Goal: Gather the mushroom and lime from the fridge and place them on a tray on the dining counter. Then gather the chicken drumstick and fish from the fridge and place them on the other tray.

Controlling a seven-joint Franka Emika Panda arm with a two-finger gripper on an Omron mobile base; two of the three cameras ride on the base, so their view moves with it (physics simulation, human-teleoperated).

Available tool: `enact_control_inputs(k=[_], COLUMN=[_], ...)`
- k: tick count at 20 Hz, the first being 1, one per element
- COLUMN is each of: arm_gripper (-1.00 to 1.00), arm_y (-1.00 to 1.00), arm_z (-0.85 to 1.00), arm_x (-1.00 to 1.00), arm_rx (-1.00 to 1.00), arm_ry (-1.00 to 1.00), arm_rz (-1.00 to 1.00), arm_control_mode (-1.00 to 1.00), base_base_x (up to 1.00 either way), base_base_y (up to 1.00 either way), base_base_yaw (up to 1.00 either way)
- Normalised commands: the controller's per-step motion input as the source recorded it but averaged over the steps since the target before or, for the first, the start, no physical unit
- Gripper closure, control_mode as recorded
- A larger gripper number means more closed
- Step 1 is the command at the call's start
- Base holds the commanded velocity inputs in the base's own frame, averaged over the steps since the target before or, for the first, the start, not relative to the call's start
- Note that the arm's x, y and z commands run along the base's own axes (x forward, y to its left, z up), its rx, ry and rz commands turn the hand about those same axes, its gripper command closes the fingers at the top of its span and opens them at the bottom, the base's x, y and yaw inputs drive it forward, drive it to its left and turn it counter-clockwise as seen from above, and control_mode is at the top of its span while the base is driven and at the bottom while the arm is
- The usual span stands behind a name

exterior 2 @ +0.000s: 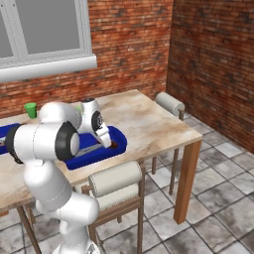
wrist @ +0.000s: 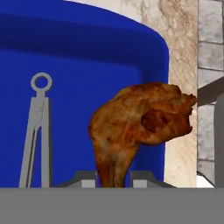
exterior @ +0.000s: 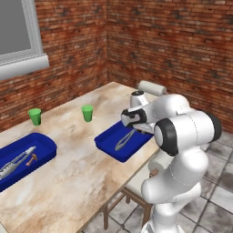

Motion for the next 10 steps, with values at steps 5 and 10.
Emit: enact_control_inputs(k=[5, 10], arm_gripper=[-1.00, -1.00], arm_y=[0.16, 0.03], arm_z=[-0.08, -0.01], arm_x=[0.06, 0.01], arm_rx=[0.00, 0.01], arm_ry=[0.04, 0.02], arm_rz=[-0.01, 0.00], arm_control_mode=[-1.00, -1.00], base_base_x=[0.00, 0.00], base_base_y=[0.00, 0.00], base_base_yaw=[0.00, 0.00])
